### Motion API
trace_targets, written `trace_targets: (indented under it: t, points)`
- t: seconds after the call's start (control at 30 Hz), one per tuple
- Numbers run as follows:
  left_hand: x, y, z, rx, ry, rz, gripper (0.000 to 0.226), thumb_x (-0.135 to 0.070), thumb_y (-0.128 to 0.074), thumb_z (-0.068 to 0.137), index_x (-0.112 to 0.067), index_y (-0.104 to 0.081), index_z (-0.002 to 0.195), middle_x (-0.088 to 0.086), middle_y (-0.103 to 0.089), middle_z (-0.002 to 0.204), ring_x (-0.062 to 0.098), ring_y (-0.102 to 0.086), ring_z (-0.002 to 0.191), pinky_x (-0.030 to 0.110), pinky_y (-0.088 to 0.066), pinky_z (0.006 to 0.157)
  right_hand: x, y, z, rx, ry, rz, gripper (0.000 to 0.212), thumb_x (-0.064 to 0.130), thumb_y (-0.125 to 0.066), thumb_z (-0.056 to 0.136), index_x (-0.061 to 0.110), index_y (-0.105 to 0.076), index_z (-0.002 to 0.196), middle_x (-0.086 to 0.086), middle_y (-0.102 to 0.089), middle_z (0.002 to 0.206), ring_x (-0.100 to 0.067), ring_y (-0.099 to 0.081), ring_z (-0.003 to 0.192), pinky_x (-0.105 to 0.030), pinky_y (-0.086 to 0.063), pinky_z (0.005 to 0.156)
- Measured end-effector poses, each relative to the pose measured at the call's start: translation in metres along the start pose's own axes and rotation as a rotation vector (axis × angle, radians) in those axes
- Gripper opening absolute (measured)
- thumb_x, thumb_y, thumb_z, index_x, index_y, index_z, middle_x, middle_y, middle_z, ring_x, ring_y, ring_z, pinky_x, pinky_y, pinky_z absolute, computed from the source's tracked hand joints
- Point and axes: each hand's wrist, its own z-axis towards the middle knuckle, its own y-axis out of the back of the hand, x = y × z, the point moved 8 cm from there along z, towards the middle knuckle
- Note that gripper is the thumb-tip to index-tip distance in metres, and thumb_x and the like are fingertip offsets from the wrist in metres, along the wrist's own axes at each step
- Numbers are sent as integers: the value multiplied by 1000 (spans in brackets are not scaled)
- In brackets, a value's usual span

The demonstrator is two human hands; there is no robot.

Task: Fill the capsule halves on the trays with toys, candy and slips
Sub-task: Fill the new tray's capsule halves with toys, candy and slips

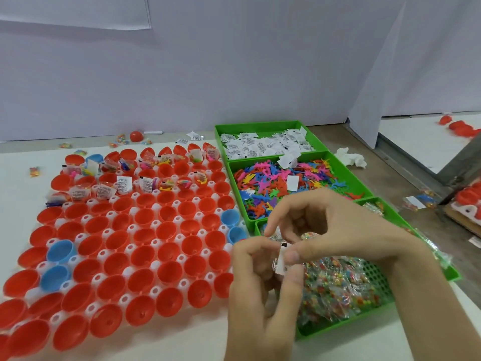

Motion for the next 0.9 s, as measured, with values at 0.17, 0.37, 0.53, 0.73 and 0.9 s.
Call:
trace_targets:
  t: [0.17, 0.37, 0.53, 0.73, 0.9]
  points:
    - [0, -1, -1, 30, -36, 96, 27, -27, -55, 92, -39, -53, 116, -6, -67, 78, 16, -63, 63, 36, -53, 51, 0, 30, -1, -361, 48, 10, 6, 24, -73, 87, 24, -75, 93, 6, -66, 77, -9, -61, 71, -19, -50, 65]
    - [-11, -3, 2, 58, -124, 281, 30, -22, -56, 95, -43, -62, 115, -10, -67, 76, 5, -61, 57, 24, -51, 58, -35, 31, 11, -385, -302, -748, 32, 39, -54, 100, 43, -60, 130, 18, -54, 132, -3, -47, 124, -43, -37, 109]
    - [-16, -12, 13, 155, -133, 375, 31, -10, -53, 94, -27, -79, 100, -2, -61, 74, 6, -57, 60, 29, -48, 61, -41, 24, 16, -349, -289, -710, 29, 41, -54, 99, 41, -67, 125, 20, -56, 120, -2, -52, 113, -40, -40, 105]
    - [-18, -9, 8, 183, -105, 329, 34, -5, -54, 93, -24, -71, 114, -4, -61, 81, 14, -62, 63, 33, -54, 62, -29, 38, 10, -580, -184, -634, 19, 23, -63, 96, 30, -76, 109, 17, -67, 108, 2, -59, 102, -17, -40, 89]
    - [-24, -12, 10, 270, -21, 282, 33, -8, -51, 91, -24, -66, 115, 5, -62, 84, 26, -66, 66, 44, -55, 67, -23, 52, -1, -753, -153, -580, 25, 11, -66, 93, 33, -78, 98, 19, -73, 97, 7, -62, 95, -2, -41, 79]
